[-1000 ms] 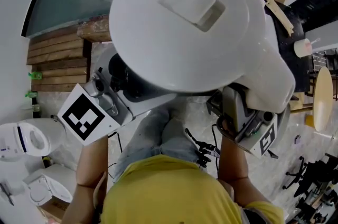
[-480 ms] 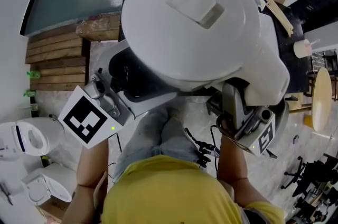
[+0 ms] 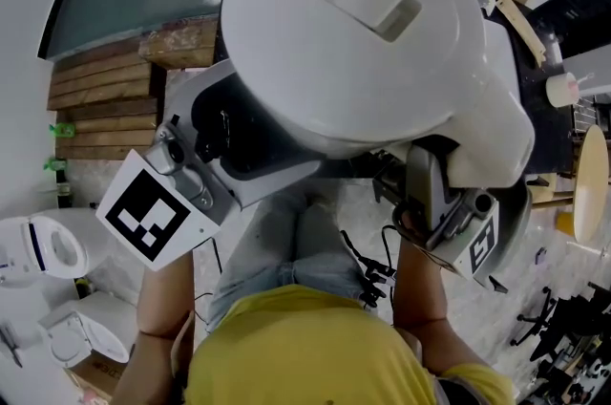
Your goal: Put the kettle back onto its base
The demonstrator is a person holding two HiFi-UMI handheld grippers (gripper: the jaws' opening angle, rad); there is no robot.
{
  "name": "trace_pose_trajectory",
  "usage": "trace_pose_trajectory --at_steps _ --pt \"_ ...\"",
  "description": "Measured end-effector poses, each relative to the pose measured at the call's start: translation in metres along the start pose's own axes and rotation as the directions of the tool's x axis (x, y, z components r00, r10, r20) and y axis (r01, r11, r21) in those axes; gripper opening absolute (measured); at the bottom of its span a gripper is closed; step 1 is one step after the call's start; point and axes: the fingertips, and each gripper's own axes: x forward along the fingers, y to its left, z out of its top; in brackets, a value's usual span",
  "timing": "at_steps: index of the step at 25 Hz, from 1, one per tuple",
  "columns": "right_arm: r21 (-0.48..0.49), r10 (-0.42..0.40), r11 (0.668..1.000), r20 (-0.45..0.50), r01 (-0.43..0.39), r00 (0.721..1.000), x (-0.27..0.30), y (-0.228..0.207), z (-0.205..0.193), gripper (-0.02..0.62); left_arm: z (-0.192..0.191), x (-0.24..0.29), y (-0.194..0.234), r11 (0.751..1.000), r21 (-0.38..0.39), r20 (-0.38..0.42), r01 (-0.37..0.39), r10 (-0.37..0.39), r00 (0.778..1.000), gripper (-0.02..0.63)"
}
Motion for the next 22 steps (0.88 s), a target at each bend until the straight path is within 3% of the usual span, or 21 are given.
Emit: trace_pose_trajectory --at_steps 8,22 --pt "0.016 -0.002 1.000 0.045 0.001 0.999 -0.009 -0.009 -0.027 0.081 -0.033 0.009 0.005 1.000 0.005 -0.020 -0.023 0.023 1.000 0.446" --pt "0.039 -0.016 0.999 0.040 0.015 0.999 -0.026 -0.023 -0.058 0.081 -0.064 0.021 0.013 0.999 -0.003 -0.038 -0.034 0.034 0.999 0.445"
